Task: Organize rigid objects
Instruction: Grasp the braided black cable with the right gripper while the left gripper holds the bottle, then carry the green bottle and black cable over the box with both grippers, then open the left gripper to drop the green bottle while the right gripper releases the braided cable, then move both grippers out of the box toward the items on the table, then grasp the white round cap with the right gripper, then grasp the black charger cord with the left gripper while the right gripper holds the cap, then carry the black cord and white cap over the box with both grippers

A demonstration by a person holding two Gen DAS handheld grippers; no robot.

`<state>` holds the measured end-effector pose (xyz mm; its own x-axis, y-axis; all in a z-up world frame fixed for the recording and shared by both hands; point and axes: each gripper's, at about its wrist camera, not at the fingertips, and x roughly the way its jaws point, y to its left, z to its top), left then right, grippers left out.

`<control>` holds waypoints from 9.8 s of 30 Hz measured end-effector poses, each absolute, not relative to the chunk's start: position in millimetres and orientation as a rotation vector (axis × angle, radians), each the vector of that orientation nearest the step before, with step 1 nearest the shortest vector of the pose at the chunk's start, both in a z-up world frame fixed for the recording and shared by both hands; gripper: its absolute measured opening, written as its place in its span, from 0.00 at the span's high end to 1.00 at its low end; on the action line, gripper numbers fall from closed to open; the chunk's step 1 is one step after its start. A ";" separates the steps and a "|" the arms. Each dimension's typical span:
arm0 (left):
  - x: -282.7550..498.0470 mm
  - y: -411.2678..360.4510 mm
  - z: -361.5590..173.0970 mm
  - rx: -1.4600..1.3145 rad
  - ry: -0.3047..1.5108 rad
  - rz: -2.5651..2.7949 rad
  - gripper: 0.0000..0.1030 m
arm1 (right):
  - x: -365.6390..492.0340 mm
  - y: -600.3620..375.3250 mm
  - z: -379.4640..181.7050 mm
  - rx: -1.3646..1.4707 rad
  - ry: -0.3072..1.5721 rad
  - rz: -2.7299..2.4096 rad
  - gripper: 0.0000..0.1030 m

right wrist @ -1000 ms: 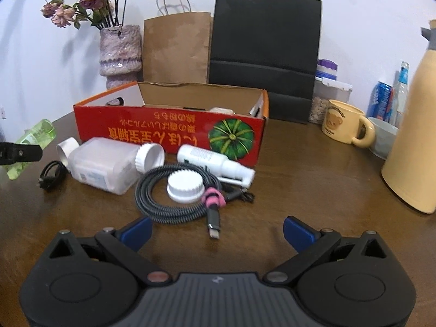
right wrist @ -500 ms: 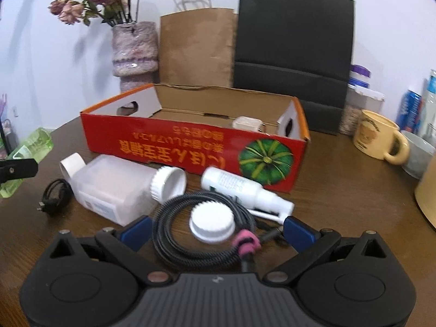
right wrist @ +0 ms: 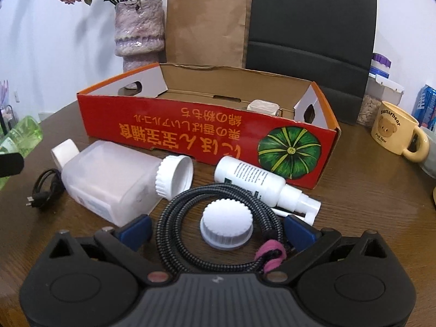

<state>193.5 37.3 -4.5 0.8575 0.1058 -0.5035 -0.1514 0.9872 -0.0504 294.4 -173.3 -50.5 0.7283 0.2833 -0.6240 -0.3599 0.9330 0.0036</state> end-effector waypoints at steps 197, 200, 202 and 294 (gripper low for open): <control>209.7 62.5 -16.0 0.003 0.505 0.245 0.00 | 261.5 -213.6 -30.3 -0.148 0.533 0.250 0.00; 208.9 66.7 -15.2 -0.012 0.506 0.240 0.00 | 261.6 -211.4 -32.2 -0.149 0.537 0.264 0.00; 210.1 68.0 -14.6 -0.020 0.509 0.236 0.00 | 264.1 -208.4 -34.3 -0.156 0.549 0.278 0.00; 176.5 17.5 4.5 0.004 0.437 0.078 0.61 | 237.7 -194.2 -10.1 -0.095 0.421 0.278 0.62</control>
